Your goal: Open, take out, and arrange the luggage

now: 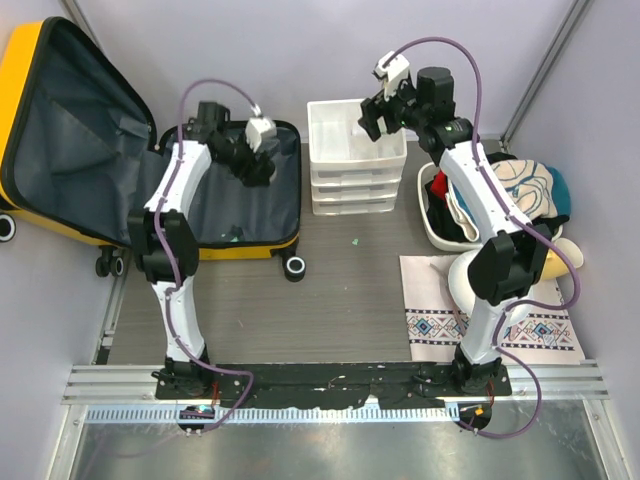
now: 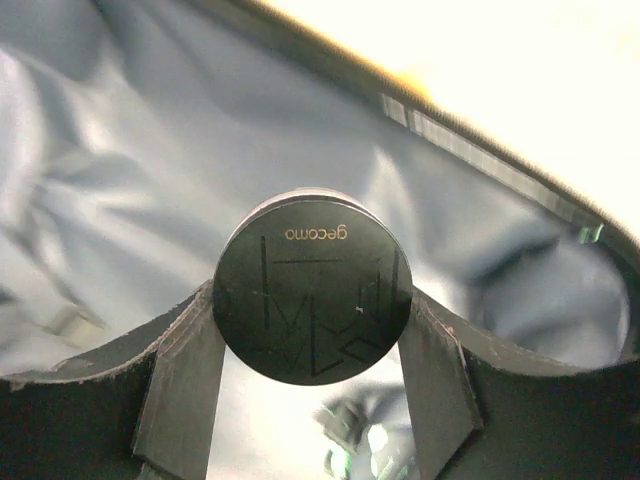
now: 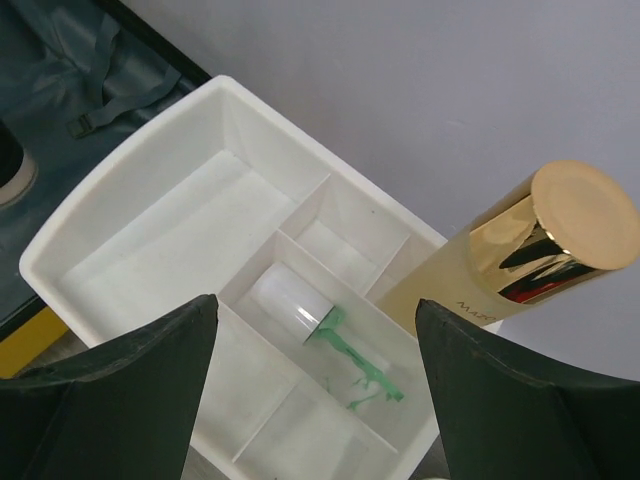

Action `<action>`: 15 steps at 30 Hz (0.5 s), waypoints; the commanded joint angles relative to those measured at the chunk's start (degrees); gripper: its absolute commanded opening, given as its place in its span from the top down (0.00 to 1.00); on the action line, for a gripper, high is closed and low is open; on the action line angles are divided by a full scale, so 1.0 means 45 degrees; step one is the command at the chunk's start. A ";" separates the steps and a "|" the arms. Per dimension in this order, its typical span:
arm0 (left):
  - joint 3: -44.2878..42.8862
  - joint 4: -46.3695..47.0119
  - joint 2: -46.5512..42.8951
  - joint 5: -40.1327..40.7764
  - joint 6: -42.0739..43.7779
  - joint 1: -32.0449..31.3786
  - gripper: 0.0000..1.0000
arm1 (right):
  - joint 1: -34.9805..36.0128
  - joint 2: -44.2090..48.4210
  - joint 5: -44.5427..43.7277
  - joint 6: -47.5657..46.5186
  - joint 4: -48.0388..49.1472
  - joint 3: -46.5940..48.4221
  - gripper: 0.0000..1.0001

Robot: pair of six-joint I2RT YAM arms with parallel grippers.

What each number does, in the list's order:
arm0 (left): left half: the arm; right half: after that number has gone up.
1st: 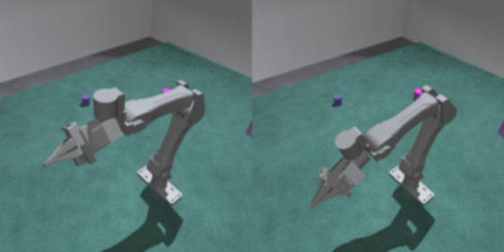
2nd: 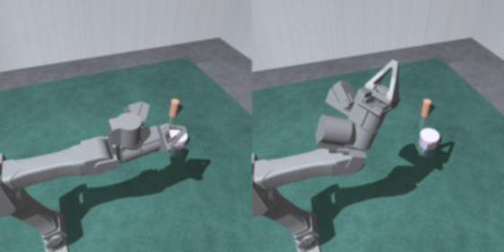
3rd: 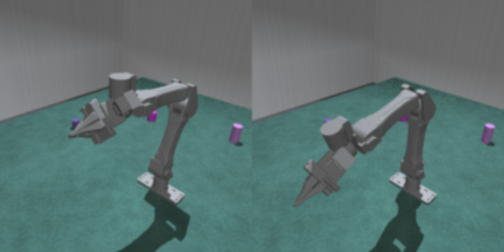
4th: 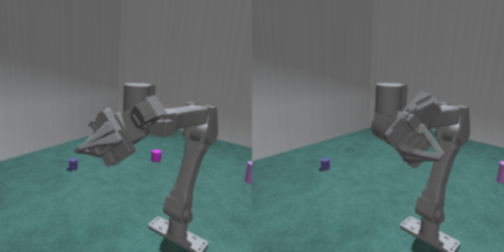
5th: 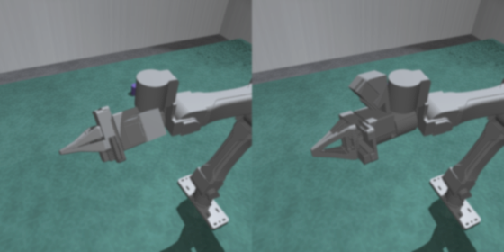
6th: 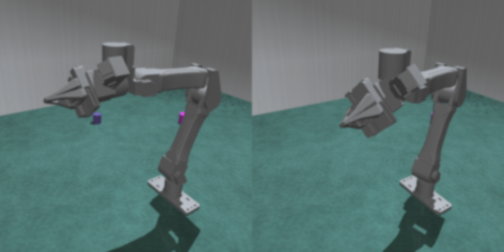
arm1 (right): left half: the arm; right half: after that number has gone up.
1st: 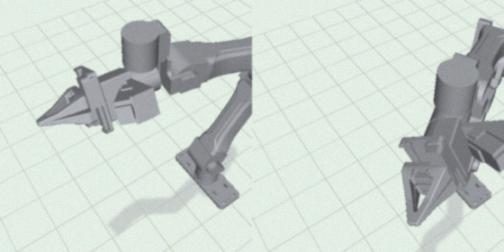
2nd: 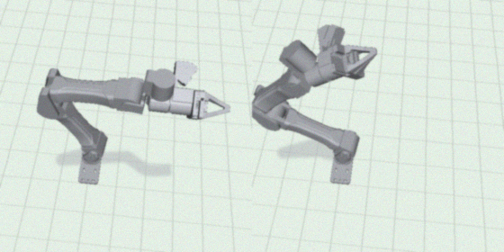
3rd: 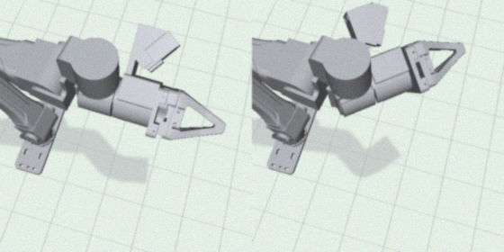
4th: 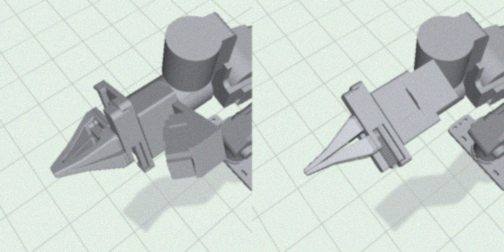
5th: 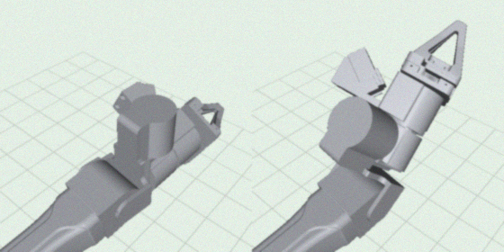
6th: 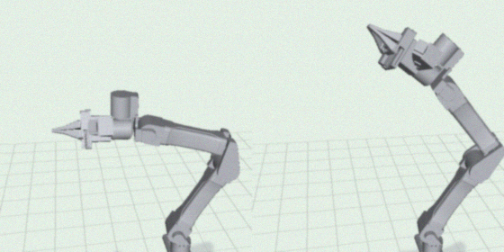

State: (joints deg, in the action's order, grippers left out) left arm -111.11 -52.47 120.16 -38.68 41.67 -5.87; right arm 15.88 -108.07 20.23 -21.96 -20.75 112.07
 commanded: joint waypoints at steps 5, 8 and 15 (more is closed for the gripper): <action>-0.4643 0.3292 -0.0453 0.0507 -0.5136 -0.1702 0.81 | -0.0267 0.1769 -0.1389 0.2259 0.3203 -0.0704 0.13; -0.5483 0.3748 0.0094 0.1132 -0.5198 -0.2502 0.81 | -0.0403 0.2081 -0.1721 0.2418 0.3284 -0.0880 0.14; -0.5406 0.5038 0.0914 0.1641 -0.5062 -0.3383 0.80 | -0.0658 0.2980 -0.1780 0.2516 0.3245 -0.1974 0.13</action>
State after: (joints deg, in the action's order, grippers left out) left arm -134.30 -34.89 121.14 -33.98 20.27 -20.51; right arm 13.34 -98.89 13.69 -12.01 -9.26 105.12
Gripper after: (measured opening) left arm 0.659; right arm 0.867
